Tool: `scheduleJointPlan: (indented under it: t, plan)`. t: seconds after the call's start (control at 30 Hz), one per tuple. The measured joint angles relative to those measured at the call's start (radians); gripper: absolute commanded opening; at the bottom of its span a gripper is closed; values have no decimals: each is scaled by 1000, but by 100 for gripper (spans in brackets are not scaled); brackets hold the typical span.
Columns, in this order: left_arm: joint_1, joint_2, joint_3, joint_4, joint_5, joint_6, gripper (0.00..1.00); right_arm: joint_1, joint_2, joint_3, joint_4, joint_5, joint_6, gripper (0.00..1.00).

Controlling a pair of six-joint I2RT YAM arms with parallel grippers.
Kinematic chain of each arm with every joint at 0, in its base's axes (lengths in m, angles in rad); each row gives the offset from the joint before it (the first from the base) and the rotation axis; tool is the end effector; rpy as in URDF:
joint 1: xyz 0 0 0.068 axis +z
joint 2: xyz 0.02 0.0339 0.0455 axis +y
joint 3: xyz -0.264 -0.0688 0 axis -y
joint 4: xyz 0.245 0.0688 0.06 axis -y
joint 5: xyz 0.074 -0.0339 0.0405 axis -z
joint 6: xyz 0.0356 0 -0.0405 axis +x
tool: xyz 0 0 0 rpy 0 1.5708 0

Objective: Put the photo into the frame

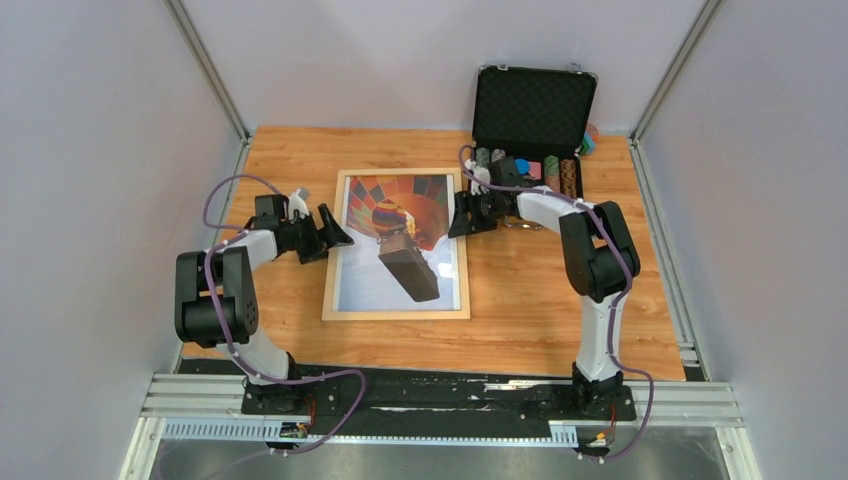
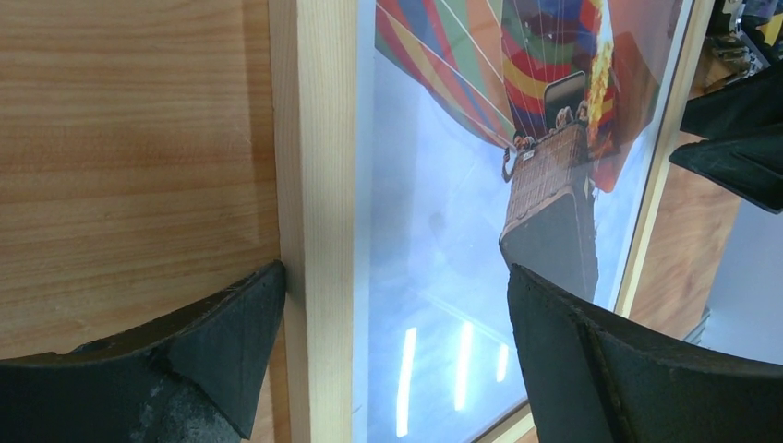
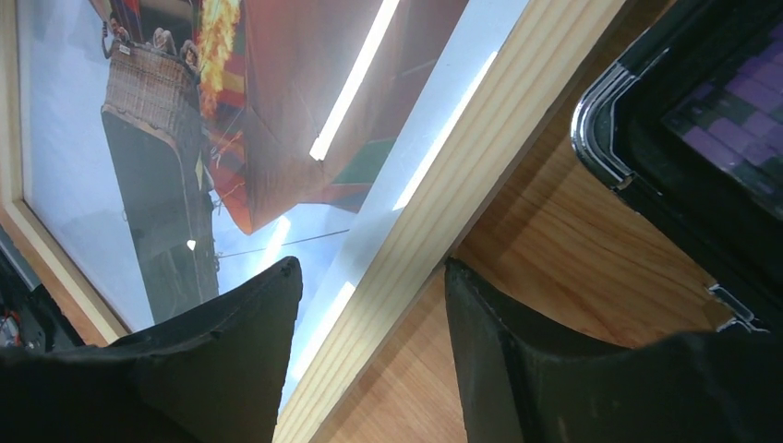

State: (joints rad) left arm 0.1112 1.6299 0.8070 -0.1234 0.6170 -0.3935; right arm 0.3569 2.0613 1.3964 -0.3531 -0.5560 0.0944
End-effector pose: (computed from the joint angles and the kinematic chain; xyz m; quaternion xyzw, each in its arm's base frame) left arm 0.3068 0.0135 0.1546 -0.1361 0.9013 -0.3273 0.2491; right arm 0.3953 0.1675 0.1537 -0.1953 0.9074 0.3160 0.1967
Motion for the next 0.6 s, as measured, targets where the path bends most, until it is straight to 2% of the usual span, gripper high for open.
scheduleJointPlan:
  t: [0.17,0.3,0.5,0.6]
  plan:
    - [-8,-16,4,-25,-19,10,100,3,-7,-2,-7,25,-21,67]
    - [-19,-104,4,-77,-76,26,100,3,-65,-33,-21,65,-42,71]
    - [-7,-213,100,-198,-181,72,100,-8,-282,-103,-36,151,-66,76]
    - [28,-217,187,-248,-224,102,100,-30,-412,-142,-33,196,-73,88]
